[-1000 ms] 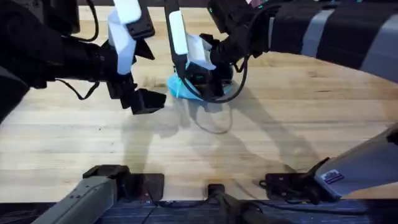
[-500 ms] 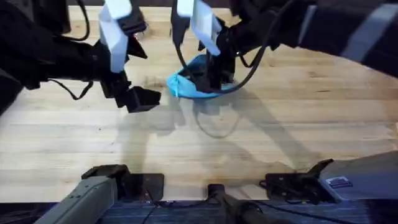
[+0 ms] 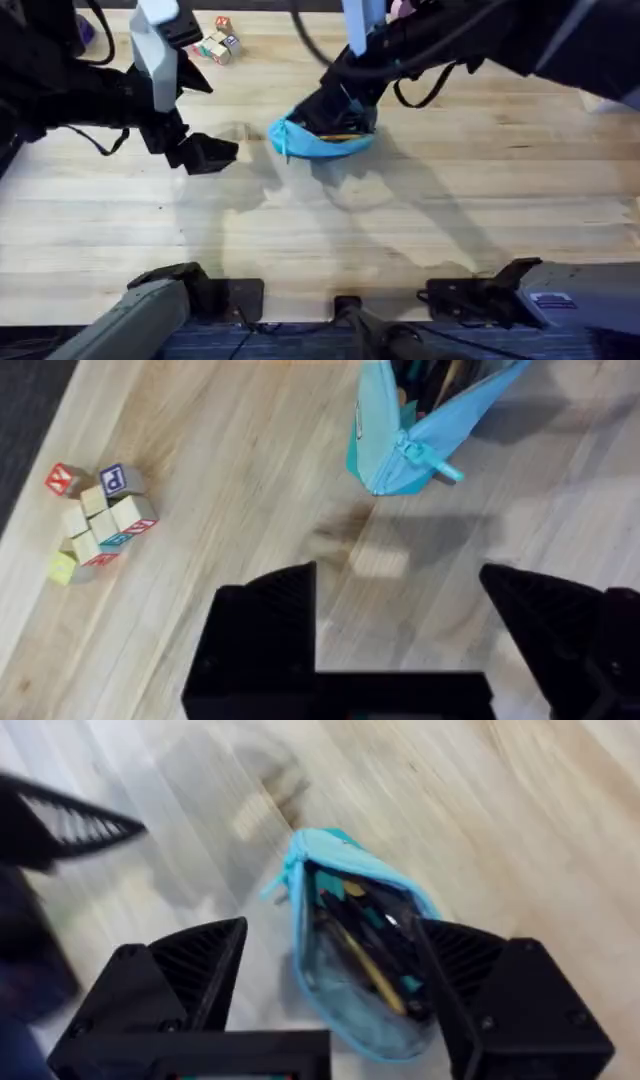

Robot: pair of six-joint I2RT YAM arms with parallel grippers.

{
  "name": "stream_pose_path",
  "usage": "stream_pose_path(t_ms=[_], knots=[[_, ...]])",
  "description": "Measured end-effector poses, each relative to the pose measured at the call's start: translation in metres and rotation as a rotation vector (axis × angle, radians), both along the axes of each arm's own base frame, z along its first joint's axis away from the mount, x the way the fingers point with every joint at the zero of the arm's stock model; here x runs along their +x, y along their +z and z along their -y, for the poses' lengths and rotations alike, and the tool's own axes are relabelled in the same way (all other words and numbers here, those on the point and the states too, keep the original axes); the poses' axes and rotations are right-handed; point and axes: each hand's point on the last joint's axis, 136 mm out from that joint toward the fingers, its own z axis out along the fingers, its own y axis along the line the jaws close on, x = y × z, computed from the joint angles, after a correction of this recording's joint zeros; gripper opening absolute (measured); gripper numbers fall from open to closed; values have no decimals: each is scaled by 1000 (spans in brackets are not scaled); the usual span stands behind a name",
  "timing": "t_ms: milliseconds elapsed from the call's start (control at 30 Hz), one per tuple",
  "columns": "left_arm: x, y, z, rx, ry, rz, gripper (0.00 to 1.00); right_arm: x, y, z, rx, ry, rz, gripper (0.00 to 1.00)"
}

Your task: Unzip the bag, pick up the pens from the table one at a time and place them inside, then zip the bag closed.

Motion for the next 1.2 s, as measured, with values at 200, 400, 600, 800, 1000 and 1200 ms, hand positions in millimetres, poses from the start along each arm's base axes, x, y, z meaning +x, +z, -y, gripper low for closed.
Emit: stream_pose_path(t_ms=[200,400,600,800,1000,1200], knots=[[19,-46,-8,-140,-142,-67,993,-12,10,-9,183,-321,-294,997],[27,-73,-7,-256,-206,-97,993,-44,6,-41,184,-372,-360,997],[28,-94,-5,-307,-217,-150,993,-40,2,-37,199,-637,-356,997],[30,-94,-4,-315,-223,-139,992,-50,7,-52,227,-654,-334,997],[30,-94,-4,-317,-223,-138,993,-49,7,-52,245,-688,-348,997],[30,-94,-4,-317,-223,-138,993,-50,5,-52,254,-714,-369,997]])
